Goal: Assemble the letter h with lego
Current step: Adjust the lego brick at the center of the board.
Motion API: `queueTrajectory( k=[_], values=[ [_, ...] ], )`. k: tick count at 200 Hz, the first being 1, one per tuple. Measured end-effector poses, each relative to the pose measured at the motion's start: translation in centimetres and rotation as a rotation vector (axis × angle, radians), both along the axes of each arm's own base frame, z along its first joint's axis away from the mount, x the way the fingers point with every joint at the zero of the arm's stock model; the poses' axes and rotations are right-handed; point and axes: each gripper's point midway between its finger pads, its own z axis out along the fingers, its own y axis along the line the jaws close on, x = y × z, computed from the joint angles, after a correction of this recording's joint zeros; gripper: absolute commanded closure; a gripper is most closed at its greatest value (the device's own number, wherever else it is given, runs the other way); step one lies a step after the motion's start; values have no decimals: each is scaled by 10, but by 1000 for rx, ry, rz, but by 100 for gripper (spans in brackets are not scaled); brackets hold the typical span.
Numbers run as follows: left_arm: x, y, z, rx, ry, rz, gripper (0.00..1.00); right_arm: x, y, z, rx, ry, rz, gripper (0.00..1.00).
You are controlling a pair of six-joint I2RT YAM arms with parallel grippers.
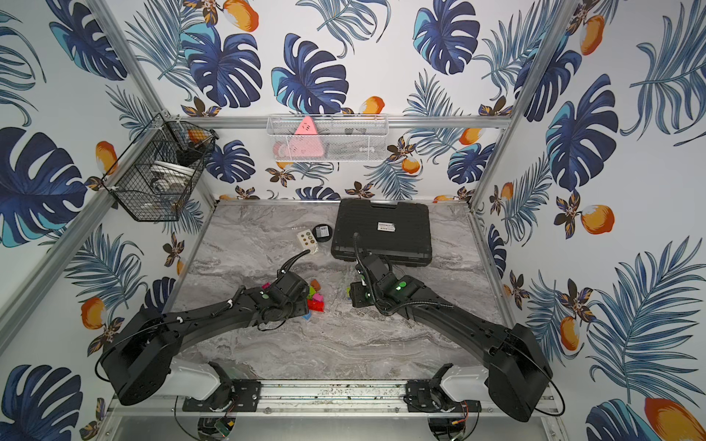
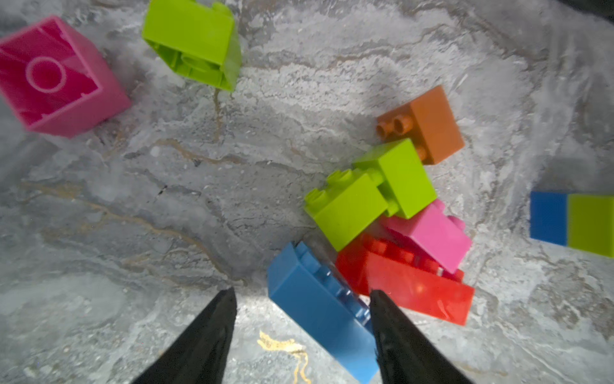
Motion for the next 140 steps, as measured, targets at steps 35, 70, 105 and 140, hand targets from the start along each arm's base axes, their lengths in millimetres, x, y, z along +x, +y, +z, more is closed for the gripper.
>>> queueTrajectory(
  k=[35, 70, 105, 140],
  values=[
    [0, -4, -15, -11, 34, 17, 40, -2, 2, 0, 7, 9, 9, 43],
    [-5, 1, -15, -21, 32, 38, 53, -3, 1, -1, 5, 14, 11, 43],
    [-10, 8, -15, -28, 27, 48, 77, -3, 2, -1, 8, 17, 14, 43],
    [-7, 4, -6, -102, -3, 34, 83, -14, 10, -11, 48, 83, 45, 43]
  ],
)
